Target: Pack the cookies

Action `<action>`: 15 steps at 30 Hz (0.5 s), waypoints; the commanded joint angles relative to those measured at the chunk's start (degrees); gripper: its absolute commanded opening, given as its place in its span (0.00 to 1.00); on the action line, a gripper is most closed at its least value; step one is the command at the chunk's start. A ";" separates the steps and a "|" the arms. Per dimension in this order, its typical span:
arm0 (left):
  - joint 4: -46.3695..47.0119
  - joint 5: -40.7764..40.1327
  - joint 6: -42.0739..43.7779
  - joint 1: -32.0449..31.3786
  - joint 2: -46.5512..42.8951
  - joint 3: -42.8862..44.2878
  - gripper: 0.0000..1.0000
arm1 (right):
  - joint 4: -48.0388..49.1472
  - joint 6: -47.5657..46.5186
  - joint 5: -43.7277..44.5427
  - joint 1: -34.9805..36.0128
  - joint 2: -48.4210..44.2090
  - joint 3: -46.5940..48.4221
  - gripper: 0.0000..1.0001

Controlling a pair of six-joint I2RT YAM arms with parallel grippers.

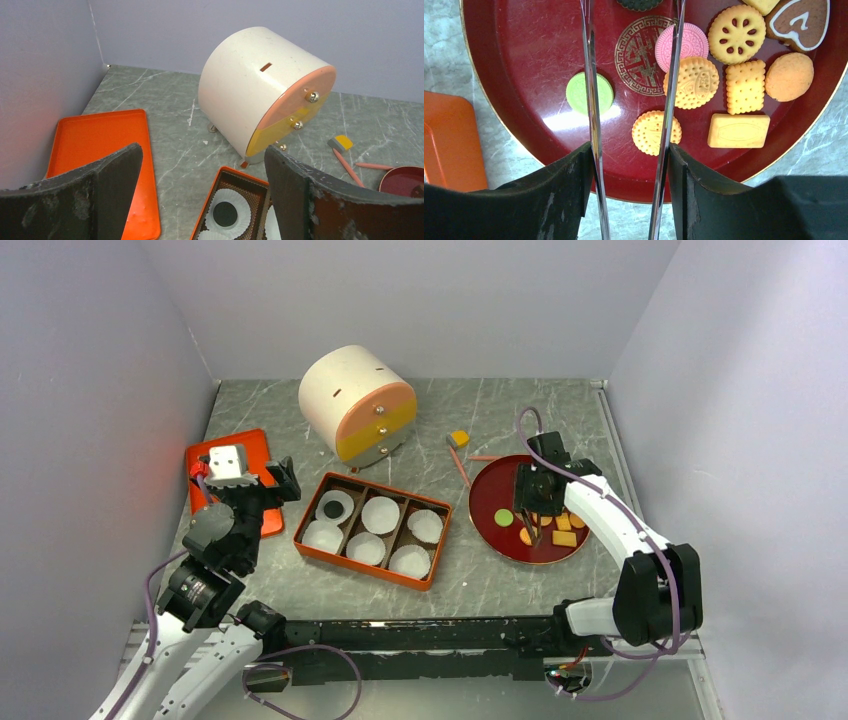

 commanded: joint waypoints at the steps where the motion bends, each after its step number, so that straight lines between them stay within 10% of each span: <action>1: 0.98 0.95 -0.70 0.23 -0.68 -0.09 0.96 | -1.28 -0.75 0.33 0.38 0.29 2.85 0.56; 15: 1.00 1.05 -0.82 0.23 -0.95 -0.09 0.96 | -5.50 -0.24 5.01 4.77 4.60 6.38 0.55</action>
